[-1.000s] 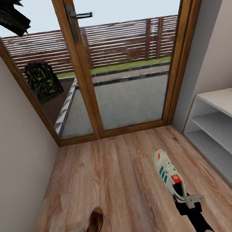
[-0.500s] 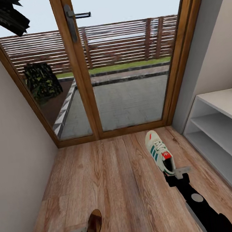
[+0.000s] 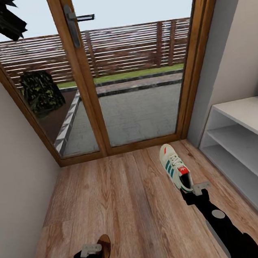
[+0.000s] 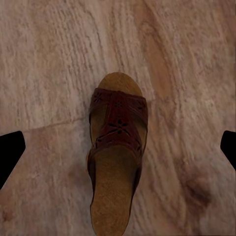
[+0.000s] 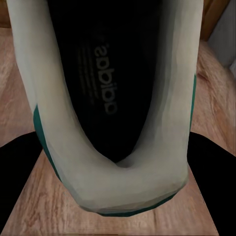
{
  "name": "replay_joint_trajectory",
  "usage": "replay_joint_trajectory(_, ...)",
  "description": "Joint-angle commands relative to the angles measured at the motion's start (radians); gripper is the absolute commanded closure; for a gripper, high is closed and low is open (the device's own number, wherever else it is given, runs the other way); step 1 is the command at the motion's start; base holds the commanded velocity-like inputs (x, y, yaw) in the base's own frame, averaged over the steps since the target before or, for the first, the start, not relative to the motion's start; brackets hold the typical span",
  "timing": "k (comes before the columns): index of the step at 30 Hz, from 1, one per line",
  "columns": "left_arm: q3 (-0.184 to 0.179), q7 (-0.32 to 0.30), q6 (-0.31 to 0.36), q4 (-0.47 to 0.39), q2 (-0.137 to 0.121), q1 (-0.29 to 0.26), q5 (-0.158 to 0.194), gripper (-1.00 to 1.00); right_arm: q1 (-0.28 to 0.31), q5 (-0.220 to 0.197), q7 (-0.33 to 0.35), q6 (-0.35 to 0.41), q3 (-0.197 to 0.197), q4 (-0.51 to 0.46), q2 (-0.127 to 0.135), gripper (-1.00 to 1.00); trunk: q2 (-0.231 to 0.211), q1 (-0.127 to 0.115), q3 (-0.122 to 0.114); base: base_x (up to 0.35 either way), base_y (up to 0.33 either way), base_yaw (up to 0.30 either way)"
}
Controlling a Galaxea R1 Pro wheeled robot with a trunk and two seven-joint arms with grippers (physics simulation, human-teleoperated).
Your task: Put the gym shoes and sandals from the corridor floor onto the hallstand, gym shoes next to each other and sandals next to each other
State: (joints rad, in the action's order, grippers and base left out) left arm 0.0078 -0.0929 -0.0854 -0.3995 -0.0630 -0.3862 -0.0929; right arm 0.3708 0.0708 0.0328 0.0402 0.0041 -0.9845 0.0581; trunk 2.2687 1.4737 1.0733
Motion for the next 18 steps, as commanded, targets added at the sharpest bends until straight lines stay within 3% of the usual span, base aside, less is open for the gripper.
replay_joint_trajectory(1, 0.000, -0.019, -0.004, 0.000, -0.005, -0.001, -0.011, -1.00, 0.000, 0.007, 0.002, 0.005, 0.000, -0.002, 0.000, 1.00, 0.000, 0.000, 0.001, 0.000, 0.000, -0.215)
replay_joint_trajectory(5, 0.000, -0.065, -0.015, 0.001, -0.022, 0.004, -0.015, -1.00, 0.000, 0.007, 0.002, 0.008, 0.000, -0.003, 0.000, 1.00, 0.000, 0.000, 0.001, 0.000, 0.000, -0.106)
replay_joint_trajectory(18, 0.000, -0.093, -0.106, -0.001, -0.042, 0.013, -0.016, -1.00, 0.000, 0.007, 0.002, 0.010, 0.002, -0.049, 0.000, 1.00, 0.000, 0.000, 0.001, 0.000, 0.000, -0.013)
